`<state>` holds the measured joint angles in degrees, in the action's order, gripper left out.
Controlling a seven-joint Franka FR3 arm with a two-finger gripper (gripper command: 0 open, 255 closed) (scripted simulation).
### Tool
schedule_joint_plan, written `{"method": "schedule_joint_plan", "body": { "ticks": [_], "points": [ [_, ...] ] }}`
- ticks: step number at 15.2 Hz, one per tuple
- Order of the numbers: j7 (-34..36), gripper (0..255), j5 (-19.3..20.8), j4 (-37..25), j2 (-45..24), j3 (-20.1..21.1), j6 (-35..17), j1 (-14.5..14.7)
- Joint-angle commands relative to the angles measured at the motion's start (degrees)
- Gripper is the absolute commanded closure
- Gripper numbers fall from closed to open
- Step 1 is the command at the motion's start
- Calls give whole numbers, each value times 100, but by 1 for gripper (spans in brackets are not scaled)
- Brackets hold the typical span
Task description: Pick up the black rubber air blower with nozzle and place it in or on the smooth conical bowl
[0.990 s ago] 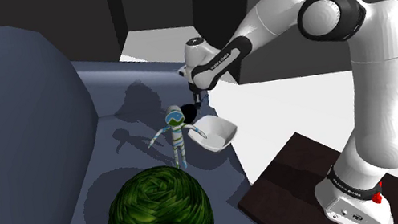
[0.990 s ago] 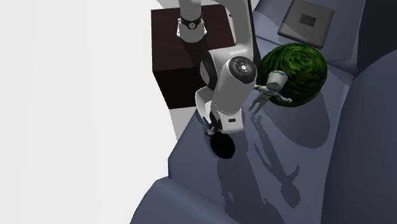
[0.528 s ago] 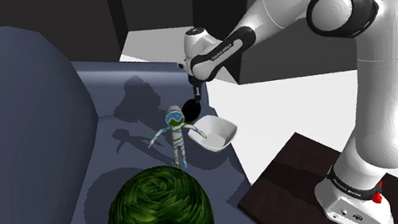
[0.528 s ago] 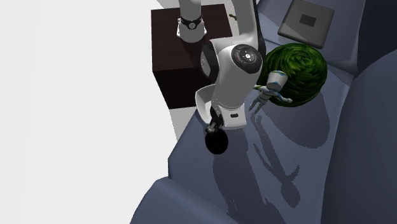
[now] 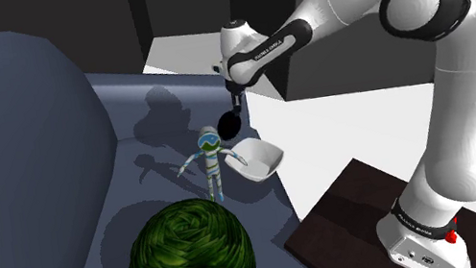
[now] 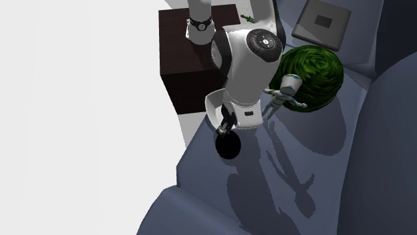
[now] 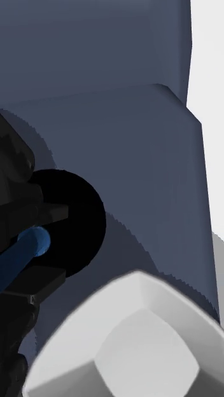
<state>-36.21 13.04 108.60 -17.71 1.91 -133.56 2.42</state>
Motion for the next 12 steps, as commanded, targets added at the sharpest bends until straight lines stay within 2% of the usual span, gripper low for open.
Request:
{"method": "schedule_joint_plan", "body": {
  "ticks": [1, 12],
  "points": [
    [62, 255, 19, 455, 340, 10, -110, 17],
    [447, 255, 71, 3379, 2658, 118, -673, 150]
  ]
}}
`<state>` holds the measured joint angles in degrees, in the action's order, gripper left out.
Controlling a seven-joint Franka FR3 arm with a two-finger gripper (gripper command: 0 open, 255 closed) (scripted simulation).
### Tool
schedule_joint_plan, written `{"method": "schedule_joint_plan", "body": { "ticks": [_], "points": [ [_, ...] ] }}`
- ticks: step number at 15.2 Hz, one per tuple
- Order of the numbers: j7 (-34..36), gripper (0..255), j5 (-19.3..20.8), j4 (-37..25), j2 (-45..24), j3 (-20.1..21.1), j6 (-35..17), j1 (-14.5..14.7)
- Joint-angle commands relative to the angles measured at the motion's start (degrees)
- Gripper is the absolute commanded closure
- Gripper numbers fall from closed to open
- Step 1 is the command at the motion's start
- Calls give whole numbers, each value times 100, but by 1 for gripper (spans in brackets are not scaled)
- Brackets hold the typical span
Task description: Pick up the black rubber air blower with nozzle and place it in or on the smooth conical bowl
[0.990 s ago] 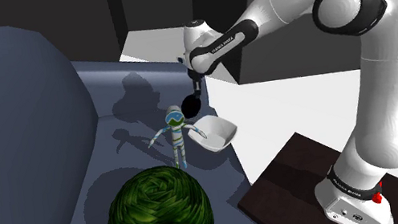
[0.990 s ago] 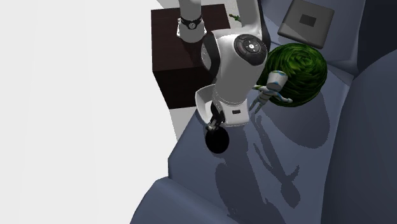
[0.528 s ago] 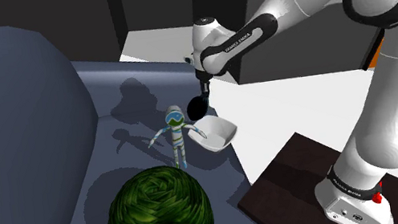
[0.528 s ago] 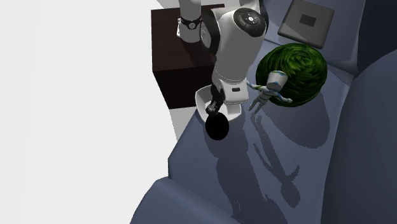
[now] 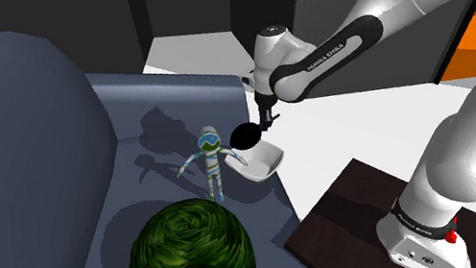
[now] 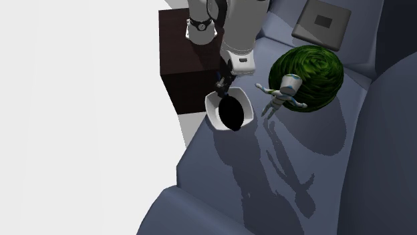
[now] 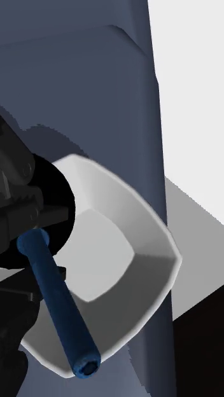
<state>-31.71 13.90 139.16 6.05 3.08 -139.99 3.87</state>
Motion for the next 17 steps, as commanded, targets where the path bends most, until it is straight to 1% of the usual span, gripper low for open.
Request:
{"method": "schedule_joint_plan", "body": {
  "ticks": [1, 13, 17],
  "points": [
    [27, 255, 14, 352, 227, 0, -112, 1],
    [482, 255, 488, 585, -539, -11, -1079, -82],
    [510, 255, 519, 591, -580, -20, -1124, -79]
  ]
}}
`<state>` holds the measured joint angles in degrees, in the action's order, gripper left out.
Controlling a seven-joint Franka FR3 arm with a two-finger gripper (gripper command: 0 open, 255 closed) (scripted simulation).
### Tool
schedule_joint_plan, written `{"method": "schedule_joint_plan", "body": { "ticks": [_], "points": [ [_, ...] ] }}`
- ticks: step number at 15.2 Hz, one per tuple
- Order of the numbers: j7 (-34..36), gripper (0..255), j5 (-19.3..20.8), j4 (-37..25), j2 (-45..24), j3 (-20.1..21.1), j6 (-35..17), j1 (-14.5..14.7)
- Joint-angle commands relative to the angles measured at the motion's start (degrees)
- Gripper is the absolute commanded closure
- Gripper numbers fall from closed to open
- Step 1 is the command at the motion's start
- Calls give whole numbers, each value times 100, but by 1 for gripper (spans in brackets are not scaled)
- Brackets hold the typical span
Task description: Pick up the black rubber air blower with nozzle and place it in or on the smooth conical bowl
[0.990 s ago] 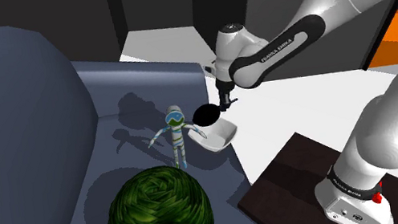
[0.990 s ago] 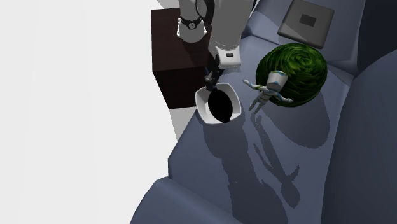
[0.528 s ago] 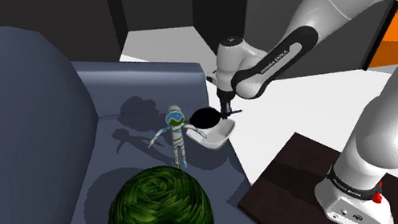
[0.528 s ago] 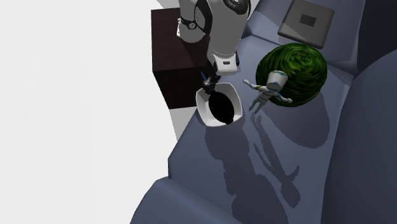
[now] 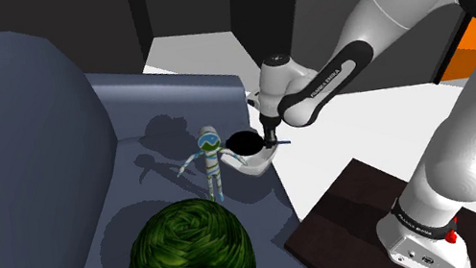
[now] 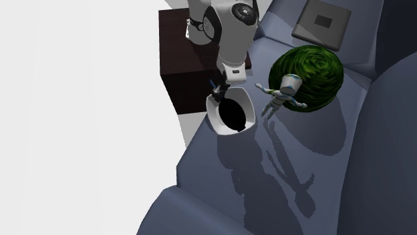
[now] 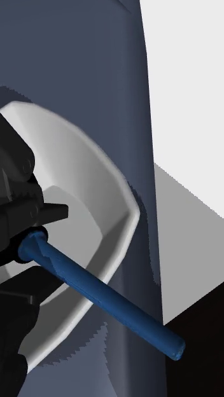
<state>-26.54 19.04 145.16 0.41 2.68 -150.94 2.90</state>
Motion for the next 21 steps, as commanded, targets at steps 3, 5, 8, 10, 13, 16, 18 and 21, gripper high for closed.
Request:
{"method": "schedule_joint_plan", "body": {
  "ticks": [3, 5, 8, 10, 13, 16, 18, 21],
  "points": [
    [-7, 255, 5, -9, -16, 16, -28, 21],
    [-26, 0, -9, -12, 1, 13, -11, 21],
    [-27, 0, -3, -8, -7, 8, -24, 16],
    [-7, 0, 5, -9, -16, 13, -29, 25],
    [-237, 0, -324, -30, 562, 70, 561, 112],
    [-285, 0, -395, -49, 704, 77, 720, 140],
    [-284, 0, -395, -51, 703, 77, 721, 140],
    [-284, 0, -395, -51, 703, 77, 721, 140]
  ]
}}
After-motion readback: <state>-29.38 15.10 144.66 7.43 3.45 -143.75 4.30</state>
